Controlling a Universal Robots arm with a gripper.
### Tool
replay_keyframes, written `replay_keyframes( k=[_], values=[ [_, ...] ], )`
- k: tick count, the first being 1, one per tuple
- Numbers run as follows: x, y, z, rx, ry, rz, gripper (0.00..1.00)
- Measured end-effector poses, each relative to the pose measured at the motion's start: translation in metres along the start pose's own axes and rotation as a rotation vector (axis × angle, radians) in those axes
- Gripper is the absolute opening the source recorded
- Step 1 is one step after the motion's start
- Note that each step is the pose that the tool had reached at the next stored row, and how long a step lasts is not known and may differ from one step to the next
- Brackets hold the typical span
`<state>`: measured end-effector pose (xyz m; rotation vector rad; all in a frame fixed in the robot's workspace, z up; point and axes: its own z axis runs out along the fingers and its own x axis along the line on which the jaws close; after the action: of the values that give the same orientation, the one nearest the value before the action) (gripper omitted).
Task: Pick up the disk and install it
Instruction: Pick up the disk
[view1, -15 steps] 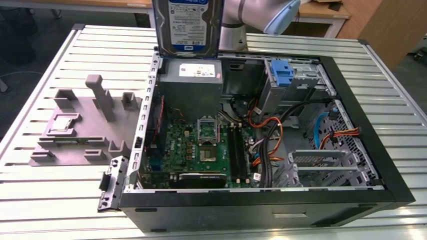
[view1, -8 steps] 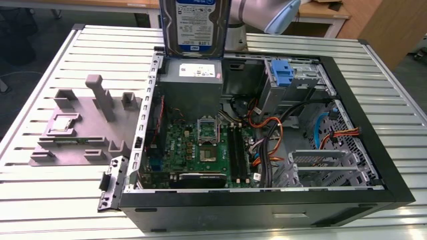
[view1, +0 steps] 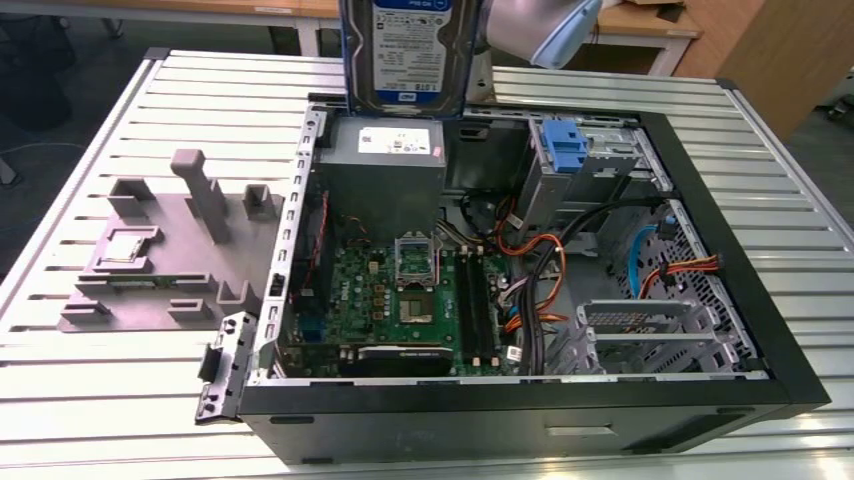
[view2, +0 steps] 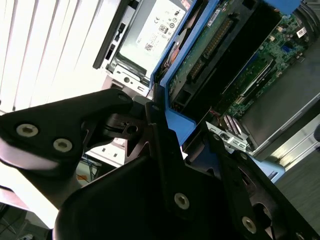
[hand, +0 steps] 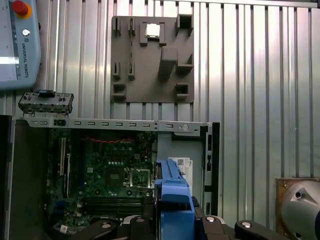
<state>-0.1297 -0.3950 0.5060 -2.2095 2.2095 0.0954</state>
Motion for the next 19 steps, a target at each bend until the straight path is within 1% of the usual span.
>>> replay_keyframes(
  k=[5,12,16,19],
  values=[
    [0.0000,-0.0086,-0.0003,0.0000,0.0000,0.000,0.36],
    [0.0000,-0.0187,-0.0006,0.0001,0.0000,0.000,0.36],
    [0.0000,-0.0273,-0.0008,0.0001,-0.0001,0.000,0.36],
    [0.0000,-0.0322,-0.0010,0.0000,0.0000,0.000,0.36]
  ],
)
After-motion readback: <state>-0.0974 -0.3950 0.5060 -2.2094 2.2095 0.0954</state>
